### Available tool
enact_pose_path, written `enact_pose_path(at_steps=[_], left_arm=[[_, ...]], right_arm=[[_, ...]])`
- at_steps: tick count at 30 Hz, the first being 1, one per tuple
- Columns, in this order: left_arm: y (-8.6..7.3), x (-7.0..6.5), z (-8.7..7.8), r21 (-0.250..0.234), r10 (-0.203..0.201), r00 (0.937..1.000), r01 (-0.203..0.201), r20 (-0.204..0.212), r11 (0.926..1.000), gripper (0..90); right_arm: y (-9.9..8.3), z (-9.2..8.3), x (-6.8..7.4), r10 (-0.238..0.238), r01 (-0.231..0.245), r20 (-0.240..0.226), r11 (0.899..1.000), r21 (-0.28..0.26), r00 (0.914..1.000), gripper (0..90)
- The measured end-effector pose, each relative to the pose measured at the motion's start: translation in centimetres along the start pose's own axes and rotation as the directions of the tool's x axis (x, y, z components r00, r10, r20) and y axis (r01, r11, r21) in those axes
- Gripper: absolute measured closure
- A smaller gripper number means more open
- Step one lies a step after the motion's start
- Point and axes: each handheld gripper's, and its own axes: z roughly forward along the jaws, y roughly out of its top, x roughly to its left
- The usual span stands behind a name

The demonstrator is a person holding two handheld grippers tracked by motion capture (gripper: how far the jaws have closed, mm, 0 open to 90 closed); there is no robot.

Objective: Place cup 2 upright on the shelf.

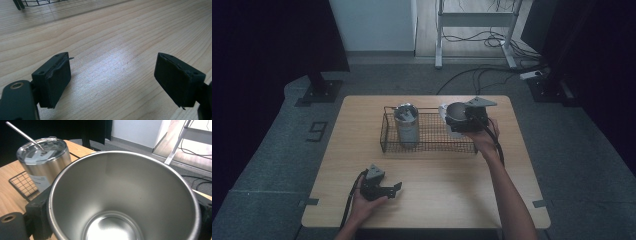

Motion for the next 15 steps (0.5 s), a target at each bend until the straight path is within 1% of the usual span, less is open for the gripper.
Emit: enact_pose_path(at_steps=[4, 7, 15], left_arm=[[0.0, 0.0, 0.0, 0.001, 0.002, 1.0000, -0.002, 0.000, 1.0000, 14.4], [0.0, 0.0, 0.0, 0.002, 0.000, 1.0000, 0.000, 0.001, 1.0000, 14.4], [0.0, 0.0, 0.0, 0.004, 0.001, 1.0000, -0.001, 0.002, 1.0000, 14.4]], right_arm=[[-0.4, 0.7, -0.7, 0.019, -0.019, 0.007, 1.000, 0.004, 0.9998, 6.5], [-0.6, 0.9, -0.9, 0.021, -0.021, 0.012, 1.000, 0.009, 0.9997, 6.5], [-1.4, 2.0, -1.8, 0.044, -0.044, 0.023, 0.999, 0.022, 0.9988, 6.5]])
